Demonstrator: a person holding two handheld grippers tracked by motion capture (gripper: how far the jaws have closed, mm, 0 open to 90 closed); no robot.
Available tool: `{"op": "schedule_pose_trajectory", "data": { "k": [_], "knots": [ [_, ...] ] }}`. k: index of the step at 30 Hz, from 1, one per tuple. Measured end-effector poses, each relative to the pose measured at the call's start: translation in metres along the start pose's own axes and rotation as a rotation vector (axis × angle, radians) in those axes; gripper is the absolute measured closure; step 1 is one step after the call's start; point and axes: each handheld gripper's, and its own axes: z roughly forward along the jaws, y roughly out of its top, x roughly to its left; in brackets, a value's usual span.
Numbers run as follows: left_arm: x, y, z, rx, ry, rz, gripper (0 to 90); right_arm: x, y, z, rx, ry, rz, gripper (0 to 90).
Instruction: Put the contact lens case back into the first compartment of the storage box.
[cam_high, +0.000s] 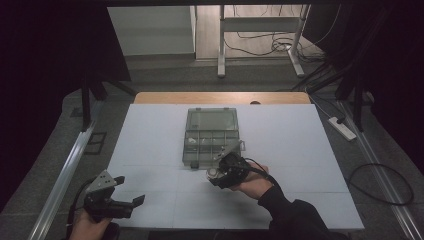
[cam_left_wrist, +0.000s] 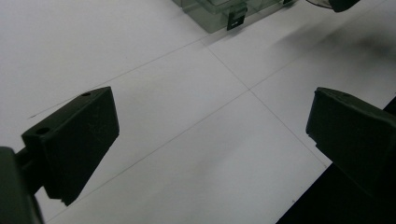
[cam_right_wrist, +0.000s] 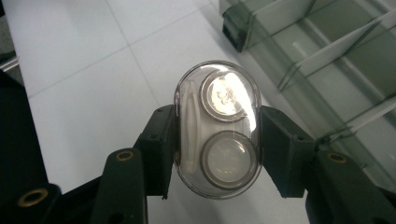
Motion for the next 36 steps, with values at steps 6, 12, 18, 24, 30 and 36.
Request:
{"op": "schedule_pose_trajectory", "data": {
  "k": [6,12,18,24,30,36],
  "knots": [
    [0.0,0.0,0.0,0.001,0.0,0.001,2.5,-0.005,0.007,0.001,-0.011,-0.01,0.036,48.8],
    [0.0,0.0,0.0,0.001,-0.001,0.0,2.5,-0.012,0.016,0.003,-0.034,-0.015,0.064,48.8],
    [0.0,0.0,0.0,0.001,-0.001,0.0,2.6,-0.018,0.026,0.007,-0.053,-0.03,0.082,48.8],
    [0.0,0.0,0.0,0.001,-0.001,-0.001,2.6,-0.021,0.034,0.012,-0.065,-0.04,0.096,48.8],
    [0.0,0.0,0.001,0.002,-0.001,-0.001,2.6,-0.024,0.039,0.018,-0.068,-0.054,0.106,48.8],
    [0.001,0.001,0.001,0.003,-0.003,-0.001,2.6,-0.03,0.046,0.024,-0.075,-0.075,0.117,48.8]
  ]
}}
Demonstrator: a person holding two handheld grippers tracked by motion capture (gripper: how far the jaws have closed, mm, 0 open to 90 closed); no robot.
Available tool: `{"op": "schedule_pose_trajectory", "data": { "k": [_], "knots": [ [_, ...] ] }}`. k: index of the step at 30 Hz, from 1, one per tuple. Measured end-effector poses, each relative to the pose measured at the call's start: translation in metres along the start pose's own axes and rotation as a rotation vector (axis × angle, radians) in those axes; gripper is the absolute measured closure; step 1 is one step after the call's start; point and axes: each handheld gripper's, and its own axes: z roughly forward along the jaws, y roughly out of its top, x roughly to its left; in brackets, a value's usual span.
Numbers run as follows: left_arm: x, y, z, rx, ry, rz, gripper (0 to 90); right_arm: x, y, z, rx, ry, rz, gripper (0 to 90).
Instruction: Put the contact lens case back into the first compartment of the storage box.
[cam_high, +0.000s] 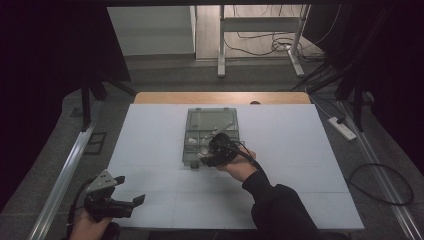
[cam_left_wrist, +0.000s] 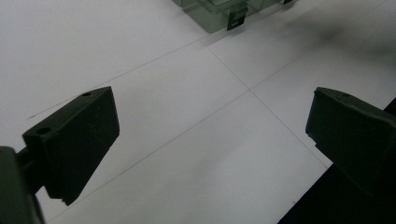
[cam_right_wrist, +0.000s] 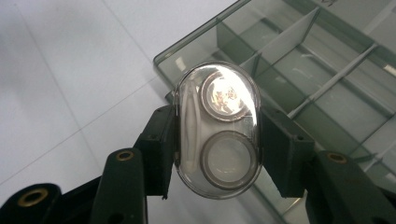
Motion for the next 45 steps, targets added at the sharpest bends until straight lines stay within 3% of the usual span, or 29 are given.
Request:
{"op": "schedule_pose_trajectory", "data": {
  "k": [21,45],
  "knots": [
    [0.0,0.0,0.0,-0.001,-0.001,0.002,2.6,-0.011,0.028,0.026,-0.033,-0.07,0.064,48.8],
    [0.0,0.0,0.0,0.0,-0.001,0.004,2.7,-0.02,0.055,0.056,-0.05,-0.107,0.132,48.8]
  ]
}}
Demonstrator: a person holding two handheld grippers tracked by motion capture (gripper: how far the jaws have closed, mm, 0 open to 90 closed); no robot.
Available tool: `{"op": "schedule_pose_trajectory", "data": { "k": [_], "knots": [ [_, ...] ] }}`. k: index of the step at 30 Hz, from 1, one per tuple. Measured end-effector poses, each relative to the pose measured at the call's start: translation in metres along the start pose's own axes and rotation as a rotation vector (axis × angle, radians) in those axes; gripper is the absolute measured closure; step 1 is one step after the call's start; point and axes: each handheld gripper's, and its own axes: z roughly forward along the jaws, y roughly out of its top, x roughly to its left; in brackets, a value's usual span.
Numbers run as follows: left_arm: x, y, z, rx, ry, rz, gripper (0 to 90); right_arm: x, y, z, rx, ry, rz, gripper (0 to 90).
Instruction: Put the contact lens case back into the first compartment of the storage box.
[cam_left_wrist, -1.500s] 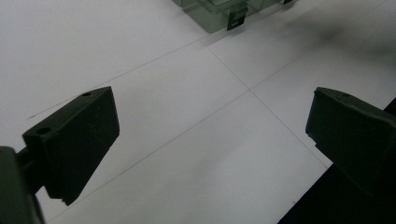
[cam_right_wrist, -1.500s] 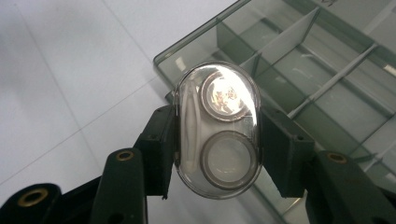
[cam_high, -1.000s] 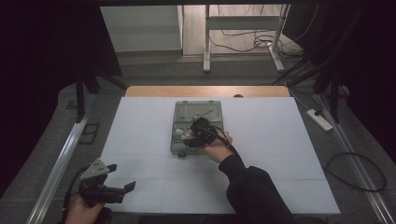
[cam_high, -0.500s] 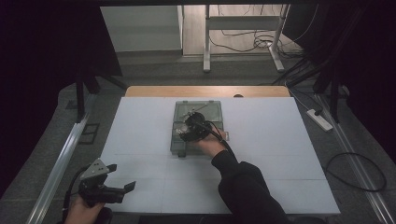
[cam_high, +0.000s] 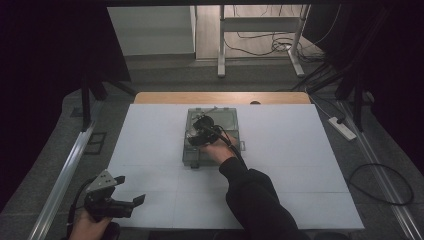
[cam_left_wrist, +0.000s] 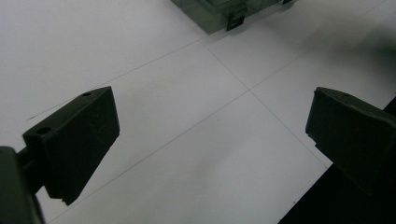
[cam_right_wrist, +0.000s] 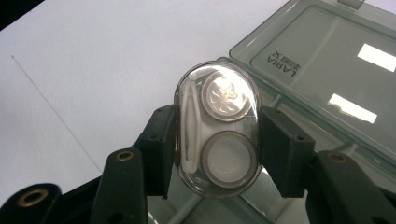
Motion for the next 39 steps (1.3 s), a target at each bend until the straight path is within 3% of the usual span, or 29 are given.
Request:
{"op": "schedule_pose_trajectory", "data": {
  "k": [15,25,39],
  "knots": [
    [0.0,0.0,0.0,-0.004,-0.004,-0.006,2.7,0.007,0.011,0.016,0.001,-0.02,0.012,48.7],
    [0.001,0.0,0.0,-0.005,-0.007,-0.01,2.7,0.01,0.009,0.025,0.013,-0.06,0.015,48.1],
    [0.001,0.0,0.0,-0.004,-0.005,-0.008,2.6,0.005,0.012,0.016,0.011,-0.057,0.006,35.0]
  ]
}}
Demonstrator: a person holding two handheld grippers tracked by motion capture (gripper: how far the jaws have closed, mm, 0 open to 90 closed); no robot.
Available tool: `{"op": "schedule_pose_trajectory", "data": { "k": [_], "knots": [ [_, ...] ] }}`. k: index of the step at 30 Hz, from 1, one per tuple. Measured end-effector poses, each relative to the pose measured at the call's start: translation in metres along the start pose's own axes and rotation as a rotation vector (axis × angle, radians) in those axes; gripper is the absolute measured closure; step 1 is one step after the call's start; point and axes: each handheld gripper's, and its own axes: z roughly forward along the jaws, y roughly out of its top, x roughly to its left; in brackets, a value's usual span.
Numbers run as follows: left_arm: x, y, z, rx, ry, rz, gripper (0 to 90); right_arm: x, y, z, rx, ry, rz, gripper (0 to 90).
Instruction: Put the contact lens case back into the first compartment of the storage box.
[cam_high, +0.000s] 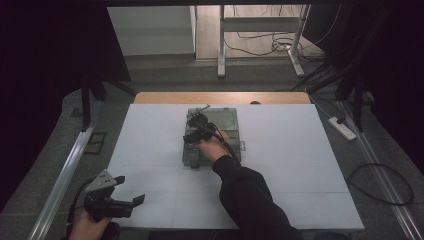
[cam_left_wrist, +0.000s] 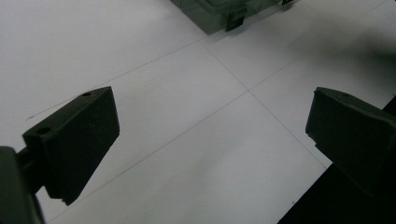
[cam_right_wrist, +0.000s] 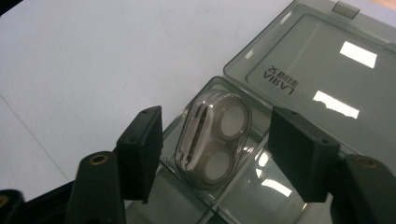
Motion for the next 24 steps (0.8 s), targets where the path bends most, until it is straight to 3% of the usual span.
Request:
{"op": "schedule_pose_trajectory", "data": {
  "k": [3,7,18,24],
  "knots": [
    [0.0,0.0,0.0,0.0,0.0,0.0,2.7,-0.002,-0.001,-0.001,0.01,0.029,0.004,33.1],
    [0.0,0.0,0.0,0.0,0.001,0.001,2.6,0.0,-0.002,-0.003,0.025,0.046,-0.034,27.2],
    [0.0,0.0,0.0,0.0,0.001,0.001,2.7,-0.002,-0.009,-0.018,0.042,0.135,-0.073,14.1],
    [0.0,0.0,0.0,0.001,0.002,0.0,2.7,-0.001,-0.013,-0.026,0.041,0.129,-0.113,9.7]
  ]
}}
